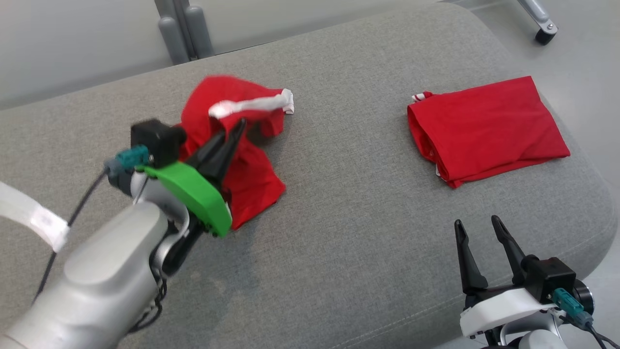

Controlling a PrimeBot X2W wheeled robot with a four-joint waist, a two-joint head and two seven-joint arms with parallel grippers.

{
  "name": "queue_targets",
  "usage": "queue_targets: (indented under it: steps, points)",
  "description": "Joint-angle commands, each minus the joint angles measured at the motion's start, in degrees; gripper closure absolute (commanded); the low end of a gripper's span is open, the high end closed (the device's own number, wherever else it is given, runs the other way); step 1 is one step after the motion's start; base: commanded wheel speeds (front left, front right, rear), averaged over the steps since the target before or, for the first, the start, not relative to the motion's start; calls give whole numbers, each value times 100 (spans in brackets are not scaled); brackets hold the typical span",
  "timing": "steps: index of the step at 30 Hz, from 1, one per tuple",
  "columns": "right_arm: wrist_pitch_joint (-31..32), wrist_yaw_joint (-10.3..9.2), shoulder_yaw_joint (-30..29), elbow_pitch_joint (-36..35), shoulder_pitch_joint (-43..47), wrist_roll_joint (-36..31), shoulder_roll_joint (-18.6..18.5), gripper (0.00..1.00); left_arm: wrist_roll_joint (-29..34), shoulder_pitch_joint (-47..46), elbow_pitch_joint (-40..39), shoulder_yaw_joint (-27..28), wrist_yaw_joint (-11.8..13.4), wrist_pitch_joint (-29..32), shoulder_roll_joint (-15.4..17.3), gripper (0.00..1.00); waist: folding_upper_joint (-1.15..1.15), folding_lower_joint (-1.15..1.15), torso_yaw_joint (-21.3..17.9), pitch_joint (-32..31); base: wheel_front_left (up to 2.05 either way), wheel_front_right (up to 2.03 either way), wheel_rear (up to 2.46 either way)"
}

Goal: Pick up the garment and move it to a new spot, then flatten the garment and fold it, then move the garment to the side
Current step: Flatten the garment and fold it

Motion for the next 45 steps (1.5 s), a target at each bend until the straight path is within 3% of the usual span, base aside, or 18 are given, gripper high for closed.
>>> queue_targets:
  steps: [1, 11, 18, 23, 27, 31, 32, 33, 34, 35, 45]
  points:
    - [-16, -7, -20, -8, 70, 50, -6, 0, 34, 217, -52, -37, 60, -53, 53, 100, 0, 0, 50, -9, 0, 0, 0]
    - [-16, -7, -109, 3, 144, -67, -6, 0, -34, 2089, -810, 53, 415, -230, 264, 100, 0, 0, 351, 14, 0, 0, 0]
    - [-16, -7, -147, 13, 203, -122, -6, 0, 275, 3245, -1268, 1216, 601, -226, 472, 100, 0, 0, 651, -21, 0, 0, 0]
    - [-16, -7, -149, 24, 270, -181, -6, 0, 626, 3888, -1278, 2167, 249, -227, 422, 100, 0, 0, 868, -100, 0, 0, 0]
    - [-16, -7, -123, 40, 273, -229, -6, 0, 1125, 4172, -1113, 2692, -175, -228, 252, 100, 0, 0, 999, -159, 0, 0, 0]
    - [-16, -7, -86, 52, 276, -270, -6, 0, 1615, 4392, -1018, 2982, -349, -228, 64, 98, 0, 0, 1077, -194, 0, 0, 0]
    - [-16, -7, -60, 54, 275, -300, -7, 0, 1833, 4521, -911, 3084, -397, -228, -54, 58, 0, 0, 1111, -197, 0, 0, 0]
    - [-16, -7, -53, 50, 279, -307, -7, 0, 1926, 4570, -847, 3115, -401, -228, -117, 40, 0, 0, 1126, -198, 0, 0, 0]
    - [-16, -7, -54, 47, 285, -323, -8, 0, 1968, 4588, -842, 3074, -407, -228, -156, 10, 0, 0, 1139, -198, 0, 0, 0]
    - [-16, -7, -59, 45, 286, -335, -7, 0, 2003, 4595, -830, 3034, -406, -228, -174, 0, 0, 0, 1152, -195, 0, 0, 0]
    - [-16, -7, -102, 47, 340, -409, -47, 0, 2276, 4558, -423, 3383, -411, -228, -366, 0, 0, 0, 1263, -206, 0, 0, 0]
